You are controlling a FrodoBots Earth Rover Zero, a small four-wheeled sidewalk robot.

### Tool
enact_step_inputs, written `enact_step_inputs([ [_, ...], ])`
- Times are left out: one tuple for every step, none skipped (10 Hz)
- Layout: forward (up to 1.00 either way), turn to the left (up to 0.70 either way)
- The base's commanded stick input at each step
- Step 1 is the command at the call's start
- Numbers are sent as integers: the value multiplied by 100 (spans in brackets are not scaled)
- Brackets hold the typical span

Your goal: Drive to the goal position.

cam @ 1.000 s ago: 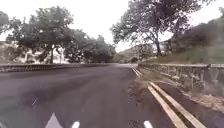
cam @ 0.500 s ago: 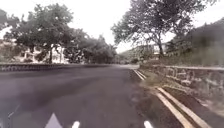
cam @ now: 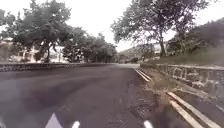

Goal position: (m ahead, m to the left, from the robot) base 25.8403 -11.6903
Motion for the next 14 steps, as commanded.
enact_step_inputs([
  [100,0],
  [100,0],
  [100,0],
  [100,0],
  [100,0],
  [100,0],
  [100,0],
  [100,0],
  [100,0],
  [100,0],
  [100,0],
  [100,0],
  [100,0],
  [100,0],
])
